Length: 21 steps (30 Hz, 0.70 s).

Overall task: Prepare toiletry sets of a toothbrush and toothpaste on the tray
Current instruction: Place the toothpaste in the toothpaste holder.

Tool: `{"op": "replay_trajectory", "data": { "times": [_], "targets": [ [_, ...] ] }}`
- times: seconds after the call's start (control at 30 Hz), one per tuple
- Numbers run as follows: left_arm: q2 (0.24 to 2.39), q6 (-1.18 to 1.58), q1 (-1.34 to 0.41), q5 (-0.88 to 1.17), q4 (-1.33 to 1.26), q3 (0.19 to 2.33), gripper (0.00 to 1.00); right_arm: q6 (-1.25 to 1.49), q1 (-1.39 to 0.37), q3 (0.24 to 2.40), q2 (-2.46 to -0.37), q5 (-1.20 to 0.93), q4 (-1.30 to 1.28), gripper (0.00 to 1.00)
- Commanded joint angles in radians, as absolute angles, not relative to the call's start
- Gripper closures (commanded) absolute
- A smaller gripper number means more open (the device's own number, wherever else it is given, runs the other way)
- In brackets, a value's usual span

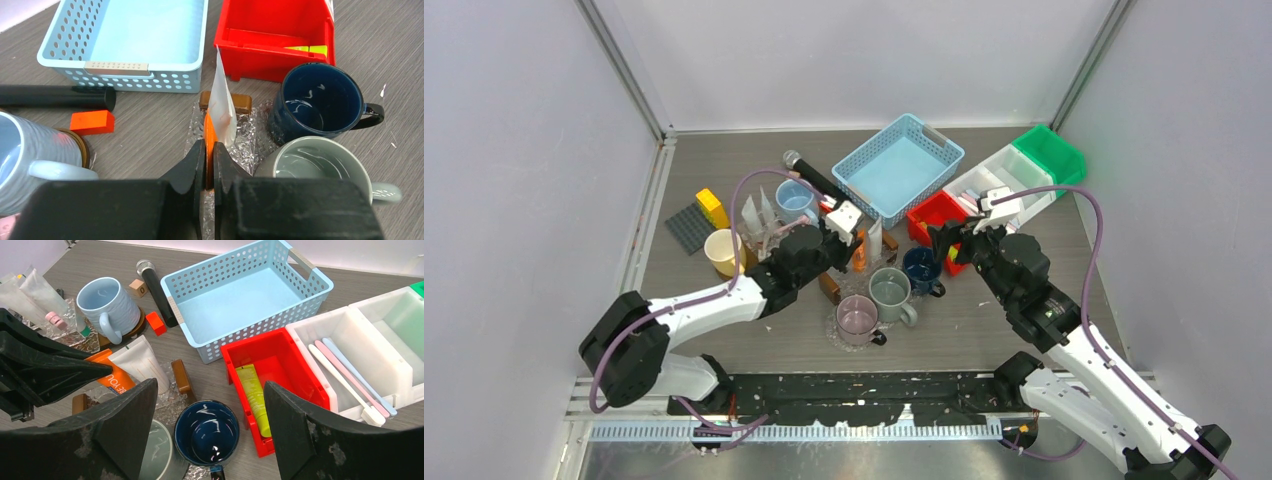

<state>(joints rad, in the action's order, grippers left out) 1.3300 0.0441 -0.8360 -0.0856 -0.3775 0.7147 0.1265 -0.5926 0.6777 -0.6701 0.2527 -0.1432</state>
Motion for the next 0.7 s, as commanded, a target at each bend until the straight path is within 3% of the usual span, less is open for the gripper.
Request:
{"op": "replay_trajectory", "data": {
  "times": [0.0, 0.2, 0.67],
  "targets": [
    [1.341, 0.035, -0.844, -0.094, -0.488, 0.701, 0.92, 0.113, -0.591, 0.681, -0.670, 0.264, -0.092, 0.16],
    [1.350, 0.044, -0.844, -0.103, -0.495, 0.690, 0.81, 0.115, -0.591, 0.680, -0.669, 0.262, -0.092, 0.16],
    [1.229, 0.065, -0.844, -0.162, -0.333, 0.739, 0.42, 0.136, -0.591, 0.721, -0.683, 0.300, -0.159, 0.16]
  ]
}}
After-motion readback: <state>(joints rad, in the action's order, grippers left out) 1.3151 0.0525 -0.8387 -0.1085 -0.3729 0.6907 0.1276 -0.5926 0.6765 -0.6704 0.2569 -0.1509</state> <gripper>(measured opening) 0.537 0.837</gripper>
